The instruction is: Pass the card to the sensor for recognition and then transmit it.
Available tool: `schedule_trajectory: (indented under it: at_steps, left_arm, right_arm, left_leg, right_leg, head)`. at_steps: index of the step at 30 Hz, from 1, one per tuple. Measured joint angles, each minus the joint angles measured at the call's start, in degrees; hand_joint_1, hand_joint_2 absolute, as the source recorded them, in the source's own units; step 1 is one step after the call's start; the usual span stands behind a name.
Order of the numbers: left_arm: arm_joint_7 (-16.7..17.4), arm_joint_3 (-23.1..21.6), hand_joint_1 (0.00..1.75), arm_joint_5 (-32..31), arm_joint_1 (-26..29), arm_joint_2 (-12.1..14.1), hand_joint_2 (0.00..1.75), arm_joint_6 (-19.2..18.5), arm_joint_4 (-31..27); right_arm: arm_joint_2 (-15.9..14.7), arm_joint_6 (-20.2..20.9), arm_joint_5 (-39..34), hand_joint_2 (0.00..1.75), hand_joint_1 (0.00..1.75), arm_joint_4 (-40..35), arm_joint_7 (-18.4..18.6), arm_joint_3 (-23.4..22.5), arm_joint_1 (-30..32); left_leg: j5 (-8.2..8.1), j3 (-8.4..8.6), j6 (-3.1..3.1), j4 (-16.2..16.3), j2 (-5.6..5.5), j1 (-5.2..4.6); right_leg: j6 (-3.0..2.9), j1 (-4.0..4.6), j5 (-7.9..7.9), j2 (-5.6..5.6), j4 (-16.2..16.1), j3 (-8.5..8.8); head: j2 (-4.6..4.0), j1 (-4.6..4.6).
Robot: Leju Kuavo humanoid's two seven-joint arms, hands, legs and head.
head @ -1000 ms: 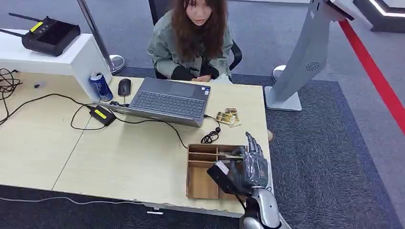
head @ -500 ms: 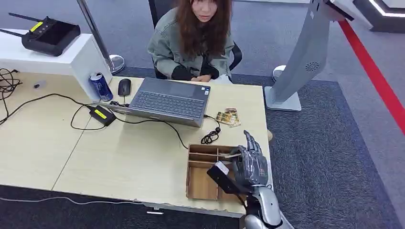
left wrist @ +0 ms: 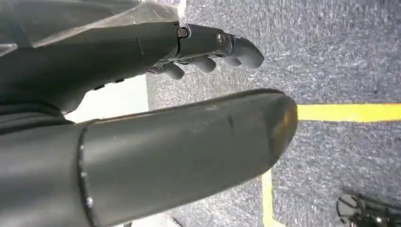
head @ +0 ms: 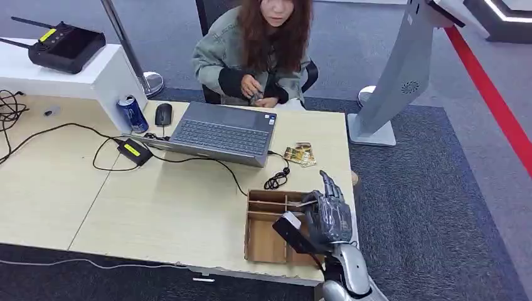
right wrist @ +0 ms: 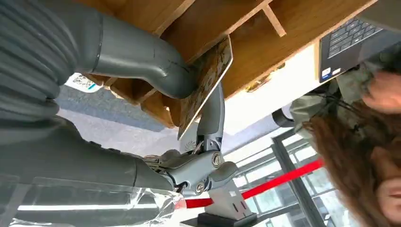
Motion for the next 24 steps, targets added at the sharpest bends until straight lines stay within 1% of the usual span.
schedule_trajectory:
  at_steps: [2,5,7,9,10,11,12,13,14,15,16,17,18,19,20,22,24]
  left_arm:
    - [0.0,0.0,0.0,0.0,0.0,0.2,0.0,0.0,0.0]
    - [0.5,0.0,0.0,0.0,-0.2,1.3,0.0,0.2,0.2]
    - [0.6,0.0,0.0,0.0,-0.3,1.9,0.0,1.0,0.6]
    - [1.1,0.4,0.0,0.0,-0.4,2.3,0.0,1.6,1.0]
    - [1.2,0.6,0.0,0.0,-0.4,2.5,0.0,1.8,1.3]
    - [1.2,0.9,0.0,0.0,-0.4,2.6,0.0,1.8,1.4]
    - [1.4,1.3,0.0,0.0,-0.4,2.6,0.0,2.0,1.6]
    - [1.4,1.6,0.0,0.0,-0.4,2.6,0.0,2.1,1.6]
    - [-7.3,1.9,0.0,0.2,0.1,-0.6,0.0,3.3,1.8]
    - [-10.0,1.9,0.0,0.2,0.3,-2.6,0.0,5.3,1.8]
    - [-11.5,1.9,0.0,0.2,0.4,-5.0,0.0,7.5,1.8]
    - [-12.0,1.9,0.0,0.3,0.6,-6.8,0.0,9.3,1.9]
    - [-12.2,1.9,0.0,0.2,0.7,-8.1,0.0,9.8,2.0]
    - [-12.4,2.0,0.0,0.2,1.0,-10.3,0.0,9.9,2.3]
    - [-12.4,2.0,0.0,0.2,1.2,-11.3,0.0,9.8,2.3]
    - [-12.4,2.1,0.0,0.2,1.2,-12.4,0.0,9.4,2.3]
    - [-12.1,2.1,0.0,0.0,1.3,-13.1,0.0,9.0,2.3]
  right_arm:
    - [0.0,-0.1,-0.1,1.75,1.59,0.0,-0.2,0.0,0.0]
    - [0.0,-0.8,-1.0,1.75,1.57,0.3,-1.5,-0.4,0.0]
    - [0.1,-0.8,-1.9,1.75,1.55,-0.7,-2.2,-0.6,0.1]
    - [0.1,1.3,-2.4,1.75,1.5,-5.4,-1.8,-1.1,0.3]
    - [-0.2,3.0,-2.9,1.75,1.45,-10.4,-1.1,-1.7,0.6]
    - [-0.4,3.6,-3.2,1.75,1.45,-12.2,-1.0,-2.0,0.8]
    - [-1.1,4.9,-4.3,1.75,1.43,-16.0,-0.4,-2.8,1.0]
    - [-1.5,5.7,-4.9,1.75,1.43,-18.2,0.0,-3.1,1.1]
    - [-2.5,7.6,-5.7,1.75,1.45,-25.4,2.4,-4.3,1.1]
    - [-2.6,8.2,-5.7,1.75,1.47,-27.2,3.3,-4.3,1.0]
    - [-2.7,8.6,-5.5,1.75,1.47,-29.1,4.0,-4.3,0.8]
    - [-2.8,8.9,-5.5,1.75,1.48,-31.0,4.6,-4.4,0.6]
    - [-2.9,9.0,-5.5,1.75,1.48,-32.0,4.9,-4.5,0.4]
    - [-3.1,9.2,-5.9,1.75,1.52,-34.1,5.2,-4.9,0.0]
    - [-3.3,9.4,-6.3,1.75,1.57,-35.9,5.4,-5.2,-0.3]
    - [-3.7,9.7,-7.0,1.75,1.62,-38.5,5.5,-5.6,-1.0]
    - [-3.9,9.7,-7.8,1.75,1.62,-40.7,5.9,-5.6,-2.4]
  left_leg:
    - [0.0,0.0,0.0,0.0,0.0,0.0]
    - [0.0,-0.01,0.0,0.0,-0.01,-0.01]
    - [0.0,-0.02,0.0,0.0,-0.01,0.0]
    - [0.0,0.0,0.0,0.0,-0.02,-0.01]
    - [0.0,0.0,0.0,0.0,0.01,-0.01]
    - [0.0,0.0,0.0,0.0,0.0,-0.01]
    - [0.0,0.0,0.0,0.0,0.0,-0.02]
    - [0.0,0.0,0.0,0.0,0.0,-0.02]
    - [0.02,0.02,0.05,0.0,-0.01,-0.21]
    - [0.03,0.02,0.06,0.0,-0.02,-0.28]
    - [0.02,0.01,0.07,0.0,-0.01,-0.27]
    - [0.02,0.0,0.08,0.0,0.0,-0.24]
    - [0.01,0.0,0.08,0.0,0.01,-0.24]
    - [0.0,0.0,0.1,0.0,0.03,-0.22]
    - [0.0,0.0,0.11,0.0,0.06,-0.22]
    - [-0.01,0.0,0.15,0.0,0.04,-0.26]
    - [-0.01,-0.01,0.15,0.0,0.05,-0.26]
  right_leg:
    - [0.0,0.0,0.0,0.0,0.0,0.0]
    - [0.0,-0.01,0.0,0.0,0.0,0.0]
    - [0.0,-0.01,0.0,0.0,0.0,0.0]
    - [0.0,-0.01,0.0,0.0,0.0,0.0]
    - [0.0,-0.01,0.0,0.0,0.0,0.0]
    - [0.0,-0.01,0.0,0.0,0.0,0.0]
    - [0.0,-0.02,0.01,0.0,0.0,0.0]
    - [0.0,-0.02,0.01,0.0,0.0,0.0]
    - [0.03,-0.21,0.01,0.0,0.0,-0.01]
    - [0.03,-0.27,0.01,-0.01,0.0,-0.01]
    - [0.04,-0.27,0.01,-0.01,0.0,0.0]
    - [0.04,-0.25,0.01,0.0,0.0,0.0]
    - [0.04,-0.25,0.01,0.01,0.0,0.0]
    - [0.06,-0.22,0.03,0.03,0.0,0.02]
    - [0.1,-0.22,0.05,0.04,-0.1,0.02]
    - [0.13,-0.26,0.07,0.04,-0.1,0.02]
    - [0.18,-0.26,0.1,0.04,-0.1,0.02]
  head:
    - [0.0,0.0]
    - [0.0,0.0]
    - [0.0,-0.02]
    - [0.0,0.0]
    - [0.0,0.0]
    - [0.0,0.0]
    - [0.0,0.0]
    - [0.0,0.0]
    - [0.0,-0.04]
    - [0.0,-0.07]
    - [0.0,-0.04]
    - [0.0,0.0]
    - [0.0,0.02]
    - [0.0,0.07]
    - [0.0,0.04]
    - [0.0,0.0]
    - [0.0,-0.02]
